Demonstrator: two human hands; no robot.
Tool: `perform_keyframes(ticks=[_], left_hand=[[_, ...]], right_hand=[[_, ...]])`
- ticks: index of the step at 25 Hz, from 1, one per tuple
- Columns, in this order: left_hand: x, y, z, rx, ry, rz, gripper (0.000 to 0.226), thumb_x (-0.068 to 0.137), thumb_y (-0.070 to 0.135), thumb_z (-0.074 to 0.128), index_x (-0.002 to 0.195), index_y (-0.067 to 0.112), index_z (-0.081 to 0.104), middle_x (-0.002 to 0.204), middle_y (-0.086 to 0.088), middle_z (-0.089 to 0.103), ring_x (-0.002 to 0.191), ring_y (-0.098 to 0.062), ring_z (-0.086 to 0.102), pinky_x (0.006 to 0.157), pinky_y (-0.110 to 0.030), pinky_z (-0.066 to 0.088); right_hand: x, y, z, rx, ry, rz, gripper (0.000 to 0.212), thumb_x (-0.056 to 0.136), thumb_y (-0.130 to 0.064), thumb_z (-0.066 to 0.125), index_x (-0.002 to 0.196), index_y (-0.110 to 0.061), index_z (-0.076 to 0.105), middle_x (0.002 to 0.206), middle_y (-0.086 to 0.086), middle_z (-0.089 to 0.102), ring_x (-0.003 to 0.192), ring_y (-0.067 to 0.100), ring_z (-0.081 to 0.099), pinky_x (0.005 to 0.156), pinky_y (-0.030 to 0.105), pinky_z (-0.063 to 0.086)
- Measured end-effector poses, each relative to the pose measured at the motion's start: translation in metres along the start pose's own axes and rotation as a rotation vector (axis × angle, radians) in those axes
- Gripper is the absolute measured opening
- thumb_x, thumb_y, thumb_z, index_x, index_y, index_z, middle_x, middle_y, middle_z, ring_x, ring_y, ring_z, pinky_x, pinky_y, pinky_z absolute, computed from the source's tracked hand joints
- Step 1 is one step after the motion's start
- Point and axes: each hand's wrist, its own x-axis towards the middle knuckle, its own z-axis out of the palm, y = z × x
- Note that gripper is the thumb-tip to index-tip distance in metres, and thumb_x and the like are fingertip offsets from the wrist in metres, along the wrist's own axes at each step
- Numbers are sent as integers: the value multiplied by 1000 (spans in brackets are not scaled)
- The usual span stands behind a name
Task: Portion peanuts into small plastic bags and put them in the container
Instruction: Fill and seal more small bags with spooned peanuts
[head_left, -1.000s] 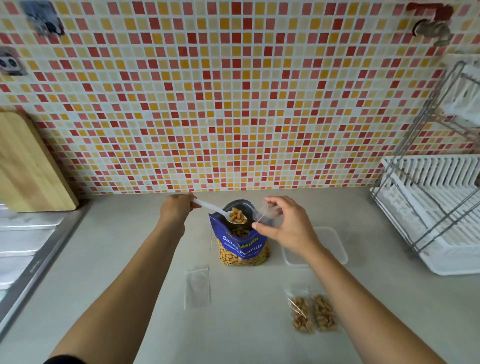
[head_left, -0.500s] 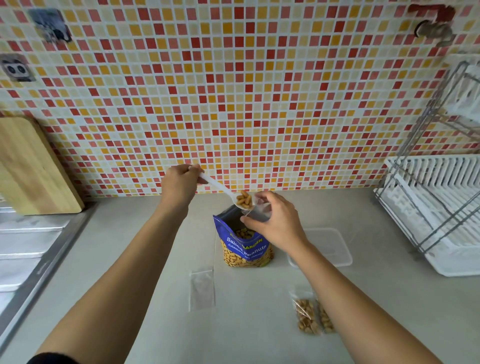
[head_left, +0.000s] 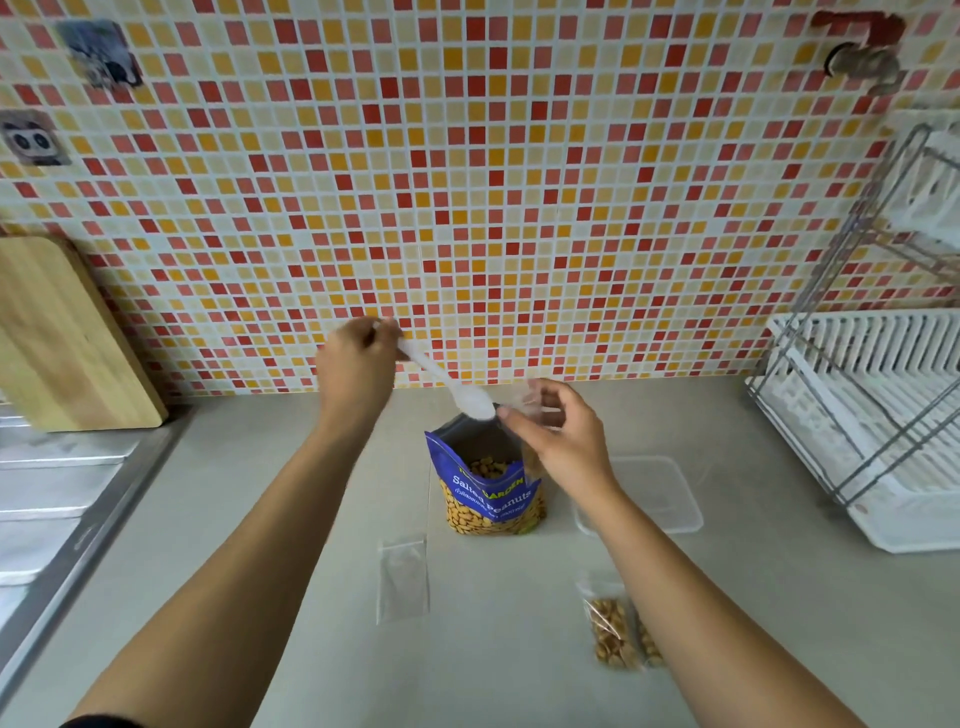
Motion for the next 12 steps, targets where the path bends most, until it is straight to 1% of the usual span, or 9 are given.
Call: perform_keyframes(ticks=[1, 2, 3, 4, 6, 7, 9, 11, 12], left_hand=[[-8, -13, 11, 65, -61, 43, 30, 97, 27, 44, 90, 7, 65, 87, -6, 70, 63, -11, 54, 55, -23, 43], [-17, -28, 23, 169, -117, 116, 32, 96, 31, 44, 91, 9, 66, 88, -6, 71, 74, -16, 59, 64, -27, 47], [-25, -40, 35, 296, -157, 185, 33, 96, 35, 43, 94, 13, 67, 93, -6, 71, 91, -22, 59, 78, -33, 47], [-31, -47, 44, 431, -177, 229, 32, 96, 37, 43, 100, 17, 67, 101, -4, 69, 110, -24, 53, 89, -39, 42], [-38, -56, 57, 647, -217, 268, 32, 97, 39, 41, 111, 22, 65, 117, -3, 63, 131, -19, 36, 98, -45, 29], [-40, -57, 62, 714, -271, 255, 33, 98, 39, 39, 114, 24, 64, 123, -2, 60, 136, -16, 31, 102, -48, 26], [-41, -56, 70, 741, -394, 136, 33, 98, 38, 38, 117, 26, 62, 133, -2, 53, 140, -15, 26, 106, -55, 22], [-37, -57, 78, 671, -445, -42, 30, 98, 35, 40, 114, 25, 63, 133, -3, 52, 136, -20, 33, 106, -59, 24], [-34, -58, 80, 621, -425, -112, 29, 97, 34, 41, 110, 24, 65, 126, -5, 55, 127, -23, 43, 105, -59, 28]], right_hand=[[-2, 6, -3, 82, 3, 42, 48, 72, -35, 78, 113, -26, 56, 107, -8, 64, 99, 12, 62, 79, 24, 52], [-4, 13, -6, 131, 7, 68, 47, 72, -34, 78, 112, -27, 56, 108, -7, 65, 101, 12, 63, 80, 25, 52], [-7, 20, -7, 146, 10, 79, 47, 72, -33, 78, 112, -27, 56, 108, -7, 64, 101, 13, 63, 80, 24, 52], [-10, 25, -8, 140, 8, 85, 47, 72, -33, 78, 112, -26, 56, 108, -7, 65, 100, 12, 63, 77, 22, 52], [-15, 31, -9, 127, 0, 91, 47, 72, -32, 78, 113, -24, 56, 106, -6, 66, 96, 10, 64, 69, 19, 52], [-16, 33, -10, 123, -7, 91, 46, 72, -31, 78, 113, -24, 56, 105, -6, 66, 95, 8, 64, 67, 18, 53], [-16, 34, -13, 101, -44, 98, 45, 73, -32, 77, 112, -26, 55, 107, -8, 65, 97, 7, 63, 70, 19, 53], [-16, 37, -14, 89, -89, 102, 43, 73, -33, 76, 110, -30, 53, 109, -10, 64, 101, 9, 62, 74, 22, 55], [-15, 39, -15, 92, -99, 102, 43, 73, -33, 77, 109, -31, 53, 110, -9, 64, 103, 11, 62, 76, 24, 55]])
